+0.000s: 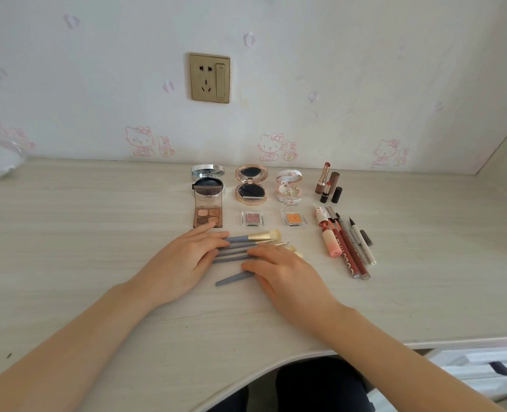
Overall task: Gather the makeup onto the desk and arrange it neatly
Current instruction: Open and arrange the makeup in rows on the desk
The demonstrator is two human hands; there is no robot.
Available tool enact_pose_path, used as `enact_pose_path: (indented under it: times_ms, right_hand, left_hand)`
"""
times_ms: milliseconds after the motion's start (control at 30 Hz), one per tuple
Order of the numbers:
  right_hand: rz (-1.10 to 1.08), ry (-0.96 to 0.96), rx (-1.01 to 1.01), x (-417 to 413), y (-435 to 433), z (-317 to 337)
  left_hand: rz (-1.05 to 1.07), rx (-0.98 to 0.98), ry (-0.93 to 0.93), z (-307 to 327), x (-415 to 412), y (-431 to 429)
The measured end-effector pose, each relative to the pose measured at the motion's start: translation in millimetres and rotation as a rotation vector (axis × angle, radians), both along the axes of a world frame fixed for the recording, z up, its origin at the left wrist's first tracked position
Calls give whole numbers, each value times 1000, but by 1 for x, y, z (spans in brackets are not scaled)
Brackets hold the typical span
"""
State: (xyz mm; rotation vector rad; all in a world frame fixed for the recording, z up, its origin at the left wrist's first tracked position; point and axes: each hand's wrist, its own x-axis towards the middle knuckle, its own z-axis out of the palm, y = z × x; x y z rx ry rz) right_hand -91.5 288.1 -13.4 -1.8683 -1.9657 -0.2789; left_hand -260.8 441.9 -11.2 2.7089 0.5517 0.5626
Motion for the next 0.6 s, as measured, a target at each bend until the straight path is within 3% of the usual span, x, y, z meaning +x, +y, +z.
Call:
enact_pose_path:
  times_ms: [367,600]
  right_hand:
    - [-72,-47,124,-8,15,-4]
    - [-80,13,98,-3,-5,1]
  left_hand:
    - [-3,-66,-25,-2,0,3]
    - [48,-54,-124,8,-2,-7]
